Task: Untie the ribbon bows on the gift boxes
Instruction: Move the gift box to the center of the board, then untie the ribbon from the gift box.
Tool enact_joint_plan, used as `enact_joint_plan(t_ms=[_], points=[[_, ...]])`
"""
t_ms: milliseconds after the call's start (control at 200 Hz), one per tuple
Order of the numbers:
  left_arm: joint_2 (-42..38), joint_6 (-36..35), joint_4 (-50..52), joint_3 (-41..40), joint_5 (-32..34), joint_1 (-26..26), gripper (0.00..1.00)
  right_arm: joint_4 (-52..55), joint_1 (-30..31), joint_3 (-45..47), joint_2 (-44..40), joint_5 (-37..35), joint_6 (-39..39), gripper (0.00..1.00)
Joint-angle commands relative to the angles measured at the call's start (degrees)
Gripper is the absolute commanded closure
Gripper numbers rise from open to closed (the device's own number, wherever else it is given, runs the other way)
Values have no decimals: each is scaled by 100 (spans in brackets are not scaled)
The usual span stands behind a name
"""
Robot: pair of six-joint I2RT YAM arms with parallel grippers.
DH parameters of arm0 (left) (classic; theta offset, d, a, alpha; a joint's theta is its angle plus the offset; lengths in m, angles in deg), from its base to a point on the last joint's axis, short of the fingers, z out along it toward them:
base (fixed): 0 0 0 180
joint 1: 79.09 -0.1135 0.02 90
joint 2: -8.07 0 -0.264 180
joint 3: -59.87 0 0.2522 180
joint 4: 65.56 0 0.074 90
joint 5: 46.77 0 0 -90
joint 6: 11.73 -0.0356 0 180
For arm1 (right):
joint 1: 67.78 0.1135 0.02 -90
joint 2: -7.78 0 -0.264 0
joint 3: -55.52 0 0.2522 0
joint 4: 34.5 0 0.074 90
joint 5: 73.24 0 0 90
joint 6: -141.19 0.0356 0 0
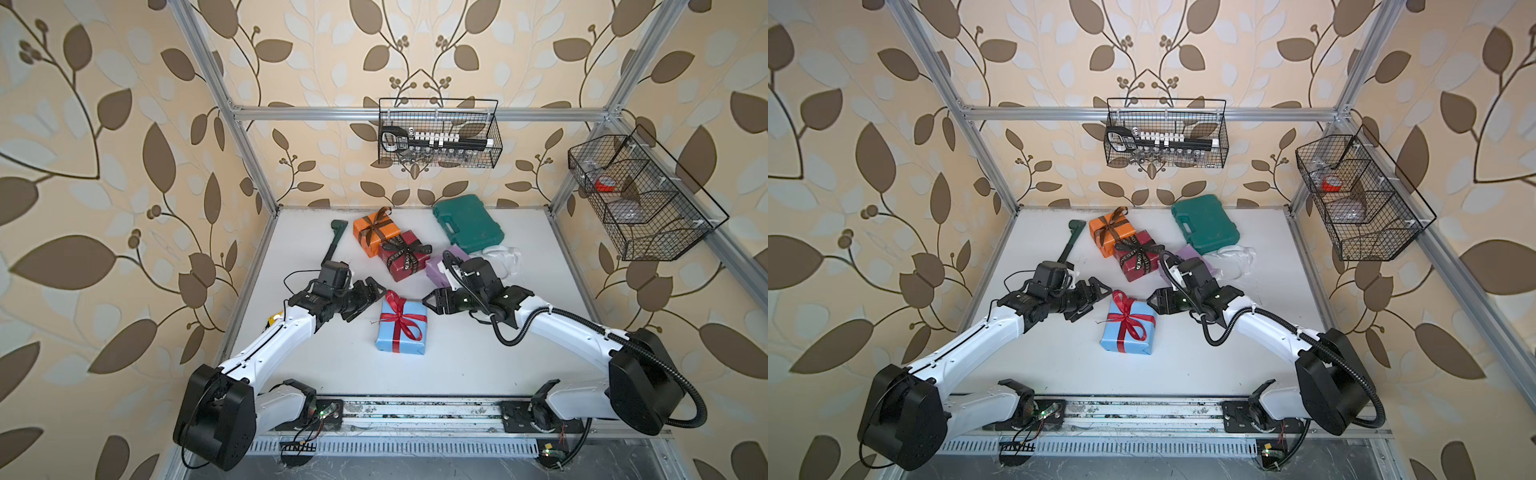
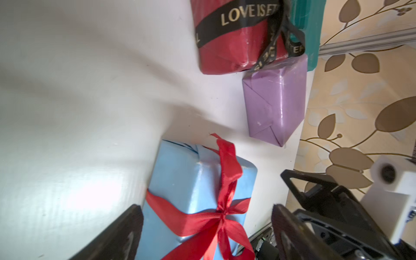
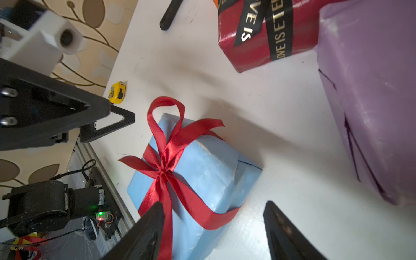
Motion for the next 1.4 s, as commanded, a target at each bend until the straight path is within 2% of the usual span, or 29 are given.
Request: enact_joint_plan(t_ms=[0, 115, 210, 365, 515, 675, 775, 845, 975, 1020, 1105, 1245, 1395], points=[[96, -649, 124, 9, -656, -18, 13, 76, 3, -195, 81, -130, -112, 31], [420, -1145, 431, 262, -820, -18, 17, 54, 0, -265, 119, -106, -92, 32], [567, -1486, 682, 376, -1057, -18, 25, 46, 8, -302, 139, -92, -85, 32], [621, -1980, 1268, 460, -1198, -18, 27, 40, 3, -324, 183, -137, -75, 33], [667, -2059, 1261, 429, -1438, -18, 42, 31, 3, -371, 265, -119, -70, 33], [876, -2025, 1033, 460, -1490, -17, 61, -86, 7, -403, 301, 23, -28, 35], [992, -2005, 943, 518, -1578, -9, 85, -279, 11, -516, 451, 253, 37, 37], [1014, -2024, 962, 530, -1631, -9, 100, -338, 17, -727, 692, 428, 41, 44], [920, -2094, 1120, 497, -1588, -8, 100, -465, 65, -1246, 1299, 722, -146, 64], [893, -2104, 1136, 462, -1552, -9, 100, -458, 75, -1449, 1516, 831, -229, 67], [925, -2111, 1125, 443, -1464, -9, 100, -356, 121, -1848, 1940, 1070, -416, 70], [1012, -2086, 1113, 487, -1198, -16, 100, -145, 155, -2211, 2443, 1051, -655, 75], [1058, -2189, 1568, 630, -173, -89, 100, 29, 197, -2420, 2764, 1071, -795, 76]])
